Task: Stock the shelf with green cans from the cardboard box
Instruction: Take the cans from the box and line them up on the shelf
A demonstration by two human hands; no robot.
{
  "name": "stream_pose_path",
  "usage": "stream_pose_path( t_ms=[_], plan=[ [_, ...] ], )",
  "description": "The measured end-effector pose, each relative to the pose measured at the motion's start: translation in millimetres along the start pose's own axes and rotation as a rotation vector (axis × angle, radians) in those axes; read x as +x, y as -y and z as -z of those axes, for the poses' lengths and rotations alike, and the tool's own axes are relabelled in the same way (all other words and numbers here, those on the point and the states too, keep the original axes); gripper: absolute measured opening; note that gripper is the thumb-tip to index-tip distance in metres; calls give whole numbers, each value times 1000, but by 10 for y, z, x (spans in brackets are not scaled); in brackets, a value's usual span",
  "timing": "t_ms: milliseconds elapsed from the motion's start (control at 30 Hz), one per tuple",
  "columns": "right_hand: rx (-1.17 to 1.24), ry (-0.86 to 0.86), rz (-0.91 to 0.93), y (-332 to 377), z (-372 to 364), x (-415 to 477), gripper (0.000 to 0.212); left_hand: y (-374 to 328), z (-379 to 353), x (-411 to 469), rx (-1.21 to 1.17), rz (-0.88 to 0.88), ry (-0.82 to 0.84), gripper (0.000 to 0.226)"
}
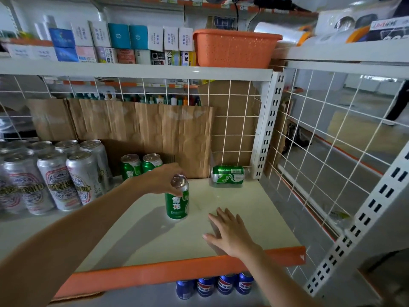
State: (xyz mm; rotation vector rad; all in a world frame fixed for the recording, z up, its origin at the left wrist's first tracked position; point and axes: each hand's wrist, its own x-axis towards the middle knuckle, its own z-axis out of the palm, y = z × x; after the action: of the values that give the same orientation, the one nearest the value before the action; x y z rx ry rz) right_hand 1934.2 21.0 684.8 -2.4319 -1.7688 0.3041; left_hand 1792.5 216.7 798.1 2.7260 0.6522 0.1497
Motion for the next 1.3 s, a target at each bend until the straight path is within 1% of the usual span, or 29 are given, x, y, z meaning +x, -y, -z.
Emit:
stream_pose_path(
  t_ms=[100, 333, 533, 700, 800, 933, 1033, 1167, 1300],
  plan=[
    [-10, 5, 2, -7, -11, 12, 114, 112, 51, 144, 59, -14, -14, 46],
    [3, 4, 9, -45, -57, 47, 122, 303, 152, 491, 167, -23, -1, 51],
    [22, 26, -10, -25, -10, 30, 114, 398, 210, 666, 282, -39, 1, 52],
    [20, 39, -8, -36, -16, 43, 118, 490, 233, 761, 300, -42, 8, 57],
    [24, 42, -10, -33, -14, 38, 112, 547, 231, 794, 304, -37, 2, 58],
    [19, 50, -4, -31, -7, 28, 118, 596, 220, 845, 317, -44, -3, 58],
    [11, 51, -5, -26, 4, 29, 115, 600, 234, 869, 327, -69, -7, 57],
    [2, 49, -1, -25, -3, 38, 117, 630, 224, 860, 367, -95, -28, 55],
    [16, 46, -7, -26, -9, 40, 114, 628, 224, 848, 425, -93, -50, 54]
  ],
)
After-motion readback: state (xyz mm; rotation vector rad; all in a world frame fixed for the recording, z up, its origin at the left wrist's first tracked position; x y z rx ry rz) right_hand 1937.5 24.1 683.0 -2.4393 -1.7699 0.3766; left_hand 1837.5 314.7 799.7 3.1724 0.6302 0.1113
